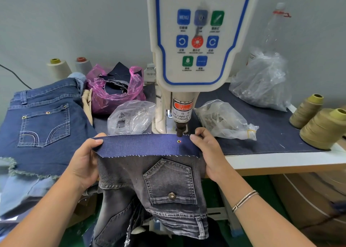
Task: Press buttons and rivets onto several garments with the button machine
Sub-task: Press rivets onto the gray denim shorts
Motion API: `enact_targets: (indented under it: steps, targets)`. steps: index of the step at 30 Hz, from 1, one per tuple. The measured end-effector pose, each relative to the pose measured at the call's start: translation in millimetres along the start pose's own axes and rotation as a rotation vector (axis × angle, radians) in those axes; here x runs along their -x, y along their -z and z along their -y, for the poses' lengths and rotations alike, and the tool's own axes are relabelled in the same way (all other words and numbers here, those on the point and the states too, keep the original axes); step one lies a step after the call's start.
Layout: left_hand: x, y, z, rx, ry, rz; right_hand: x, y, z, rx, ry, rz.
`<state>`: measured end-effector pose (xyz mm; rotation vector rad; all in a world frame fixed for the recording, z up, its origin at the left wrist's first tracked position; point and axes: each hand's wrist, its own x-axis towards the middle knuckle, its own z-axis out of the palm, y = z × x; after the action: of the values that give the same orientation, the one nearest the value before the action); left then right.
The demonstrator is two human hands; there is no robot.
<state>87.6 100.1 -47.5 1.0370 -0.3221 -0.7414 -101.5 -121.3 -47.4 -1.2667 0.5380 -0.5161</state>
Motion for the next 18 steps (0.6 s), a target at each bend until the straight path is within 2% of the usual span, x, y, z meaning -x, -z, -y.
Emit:
enact_targets:
  steps: [3,6,11,13,15,17,18]
  targets:
    - [0,0,1,-0.062,-0.01,-0.023,3,1,-2,0.024,0.034,0.02]
    - [-3,-5,4,-0.232,-0.045,-0.041,8,4,-4,0.094,0.093,0.059]
    - [-9,-12,12,-0.577,-0.115,-0.188,26,15,4,0.424,0.22,0.078]
    - [-10,-12,16,-0.686,-0.157,-0.225,25,28,16,0.51,0.382,-0.103]
    - [-11,-10,20,-0.747,-0.179,-0.247,13,49,33,0.714,0.519,-0.4]
    - [-12,-10,22,-0.78,-0.188,-0.262,-5,71,51,1.041,0.463,-0.589]
    - [-13,-10,23,-0.787,-0.189,-0.267,-14,80,56,1.216,0.39,-0.589]
